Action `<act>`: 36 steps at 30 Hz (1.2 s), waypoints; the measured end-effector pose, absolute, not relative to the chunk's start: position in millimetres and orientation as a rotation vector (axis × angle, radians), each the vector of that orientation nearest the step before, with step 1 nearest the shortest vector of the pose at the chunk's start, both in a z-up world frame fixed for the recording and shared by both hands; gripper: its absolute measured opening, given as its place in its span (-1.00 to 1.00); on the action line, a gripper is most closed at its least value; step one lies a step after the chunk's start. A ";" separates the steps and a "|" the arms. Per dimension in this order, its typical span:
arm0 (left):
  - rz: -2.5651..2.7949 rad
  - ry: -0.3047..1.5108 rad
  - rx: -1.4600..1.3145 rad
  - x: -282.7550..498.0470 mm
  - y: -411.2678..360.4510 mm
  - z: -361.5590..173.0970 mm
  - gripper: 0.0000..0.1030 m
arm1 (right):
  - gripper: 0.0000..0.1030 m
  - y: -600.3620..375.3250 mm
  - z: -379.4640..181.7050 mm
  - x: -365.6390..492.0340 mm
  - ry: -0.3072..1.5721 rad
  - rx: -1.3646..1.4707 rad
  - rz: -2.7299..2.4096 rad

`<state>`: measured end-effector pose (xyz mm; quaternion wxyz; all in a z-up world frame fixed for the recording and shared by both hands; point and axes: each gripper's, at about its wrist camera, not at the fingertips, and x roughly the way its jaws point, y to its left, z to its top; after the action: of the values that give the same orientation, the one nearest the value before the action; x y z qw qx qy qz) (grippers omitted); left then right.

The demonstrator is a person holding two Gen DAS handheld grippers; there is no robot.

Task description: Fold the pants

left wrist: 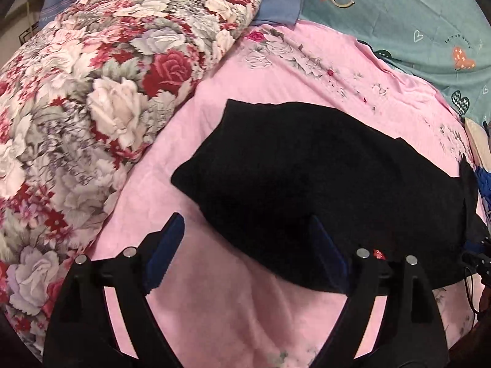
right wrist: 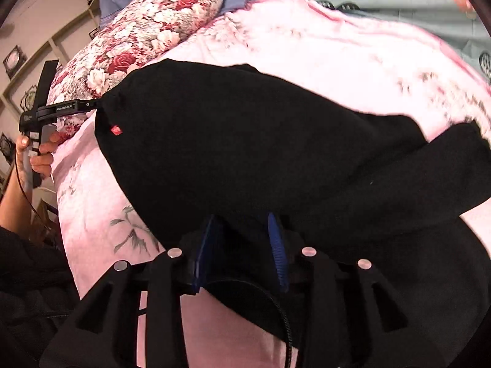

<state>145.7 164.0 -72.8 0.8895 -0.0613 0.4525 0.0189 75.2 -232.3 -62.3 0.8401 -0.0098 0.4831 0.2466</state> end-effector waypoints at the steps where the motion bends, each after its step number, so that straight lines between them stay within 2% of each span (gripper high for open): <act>1: 0.044 0.943 -0.136 143.8 165.7 -71.3 0.65 | -0.28 -233.8 -60.0 74.1 1.015 -0.019 0.520; 4: 0.051 0.974 -0.201 142.8 171.5 -68.2 0.66 | -0.27 -246.3 -47.4 71.6 0.964 0.025 0.472; 5: 0.047 0.992 -0.244 144.9 174.1 -67.8 0.65 | -0.16 -251.9 -44.1 71.5 0.945 0.045 0.436; 9: 0.062 1.033 -0.382 157.4 183.8 -66.3 0.65 | -0.15 -280.1 -35.2 72.8 0.880 0.173 0.295; 14: 0.102 1.073 -0.427 179.7 187.4 -61.7 0.61 | -0.15 -293.0 -33.5 70.0 0.870 0.132 0.162; 18: 0.114 1.103 -0.462 192.9 186.8 -64.7 0.44 | -0.15 -301.5 -36.1 64.8 0.868 0.123 0.141; 20: 0.113 1.141 -0.465 198.2 183.2 -71.4 0.24 | -0.15 -304.8 -39.0 64.3 0.869 0.138 0.141; 22: 0.108 1.178 -0.467 201.4 179.5 -78.4 -0.04 | -0.15 -306.1 -41.0 63.8 0.871 0.135 0.137; 34: 0.167 1.234 -0.529 223.9 187.7 -101.5 -0.07 | -0.15 -294.8 -44.2 79.0 0.869 0.090 0.174; 35: 0.176 1.237 -0.523 225.7 187.8 -102.4 -0.14 | -0.15 -293.7 -44.7 80.2 0.871 0.086 0.178; 36: 0.184 1.230 -0.511 225.5 187.4 -101.1 -0.33 | -0.15 -293.0 -45.6 81.4 0.876 0.082 0.180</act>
<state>225.5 187.4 -101.1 0.7825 -0.2366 0.5696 0.0852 81.4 -293.0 -45.6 0.9009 0.0398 0.4233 0.0872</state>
